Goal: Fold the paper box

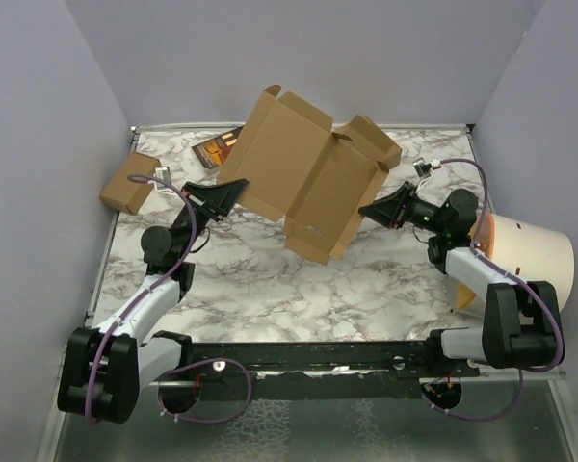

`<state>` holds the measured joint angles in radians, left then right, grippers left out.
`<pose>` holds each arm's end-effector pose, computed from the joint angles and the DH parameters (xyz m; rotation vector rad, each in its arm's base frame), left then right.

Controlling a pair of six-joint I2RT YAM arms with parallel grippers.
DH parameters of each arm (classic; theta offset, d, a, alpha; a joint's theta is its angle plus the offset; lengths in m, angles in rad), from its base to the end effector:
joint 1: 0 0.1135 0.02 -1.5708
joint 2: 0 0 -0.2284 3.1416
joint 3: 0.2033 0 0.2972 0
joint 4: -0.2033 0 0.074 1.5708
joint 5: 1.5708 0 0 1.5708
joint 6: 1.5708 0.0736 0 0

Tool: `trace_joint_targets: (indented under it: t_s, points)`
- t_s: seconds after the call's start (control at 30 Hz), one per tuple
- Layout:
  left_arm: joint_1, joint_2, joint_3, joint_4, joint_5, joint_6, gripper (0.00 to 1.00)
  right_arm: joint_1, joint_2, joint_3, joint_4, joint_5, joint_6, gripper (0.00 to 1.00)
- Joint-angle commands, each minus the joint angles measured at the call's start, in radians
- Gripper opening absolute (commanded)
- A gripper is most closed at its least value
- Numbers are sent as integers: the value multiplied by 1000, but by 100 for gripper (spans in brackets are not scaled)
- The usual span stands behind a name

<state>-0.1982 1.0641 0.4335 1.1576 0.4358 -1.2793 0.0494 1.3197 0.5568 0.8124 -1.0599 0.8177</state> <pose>0.2892 -0.0898 0.2608 -0.2123 1.2145 -1.5356 0.3214 0.0802 0.1824 -0.2920 1.7256 1.4502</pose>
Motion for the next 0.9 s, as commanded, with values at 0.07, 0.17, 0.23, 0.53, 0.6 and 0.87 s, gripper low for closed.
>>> trace_joint_targets:
  t_s: [0.07, 0.17, 0.23, 0.53, 0.6, 0.87]
  points:
    - [-25, 19, 1, 18, 7, 38, 0, -10, -20, 18, -33, 53, -34, 28]
    - [-37, 26, -3, 38, 7, 38, 0, -10, -18, 24, -79, 74, -70, 27]
    - [-43, 29, -3, 58, 7, 31, 0, -10, -13, 23, -104, 91, -91, 33]
    - [-60, 39, 26, 139, 9, -17, 0, -14, 14, 6, -69, 81, -99, 63]
    - [-64, 37, 30, 142, 8, -22, 0, -17, 17, -5, -20, 57, -81, 69]
    - [-75, 38, 42, 167, 12, -51, 0, -37, 40, -23, 143, 10, 22, 67]
